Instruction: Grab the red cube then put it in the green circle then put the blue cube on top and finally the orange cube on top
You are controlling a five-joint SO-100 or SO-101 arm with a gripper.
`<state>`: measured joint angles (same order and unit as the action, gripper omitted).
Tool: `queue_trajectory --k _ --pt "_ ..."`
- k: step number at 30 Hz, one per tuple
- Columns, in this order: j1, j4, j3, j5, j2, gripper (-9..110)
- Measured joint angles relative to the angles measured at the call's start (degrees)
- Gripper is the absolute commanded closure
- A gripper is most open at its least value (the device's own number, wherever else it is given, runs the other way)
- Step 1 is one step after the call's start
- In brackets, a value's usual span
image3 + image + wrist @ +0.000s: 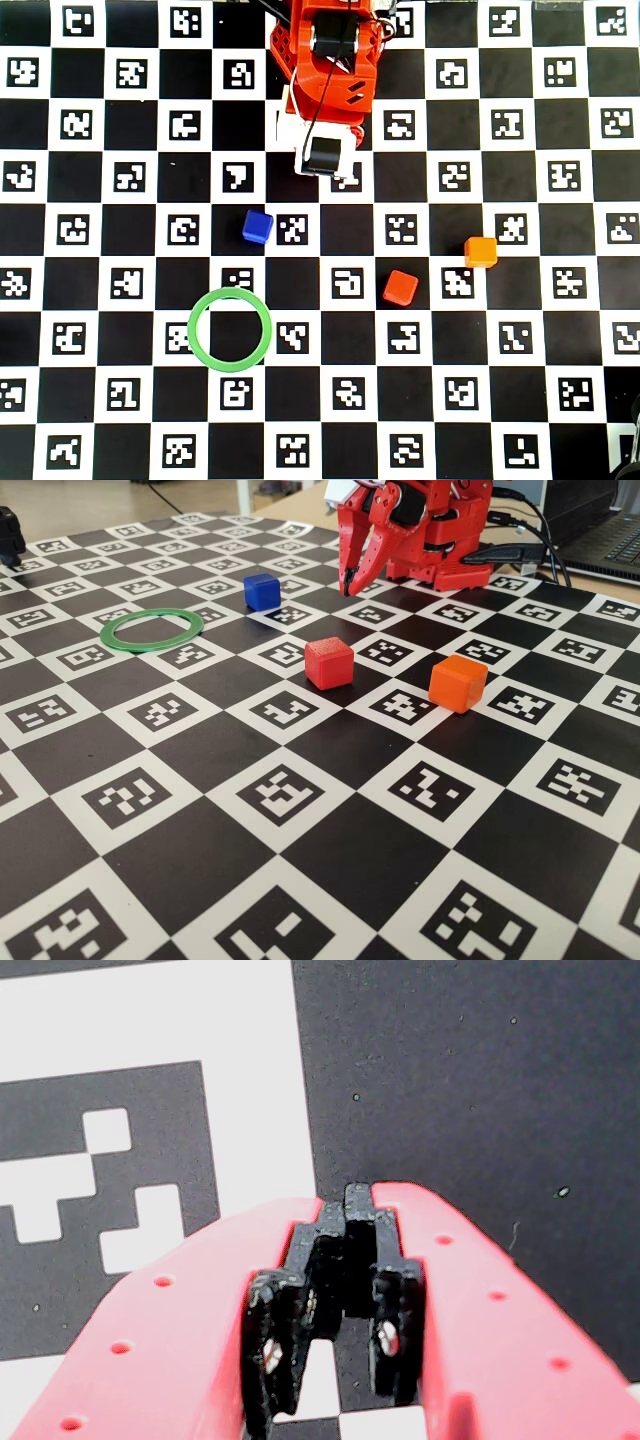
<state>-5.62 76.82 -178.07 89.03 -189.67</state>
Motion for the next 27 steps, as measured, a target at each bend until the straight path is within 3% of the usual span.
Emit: queue_trajectory --k 15,20,27 --pt "1.8 -6.8 -0.4 -6.2 0.4 107" --pt "4.2 -7.3 5.9 -14.5 8.3 106" --pt "10.0 -0.9 27.5 -30.7 25.9 106"
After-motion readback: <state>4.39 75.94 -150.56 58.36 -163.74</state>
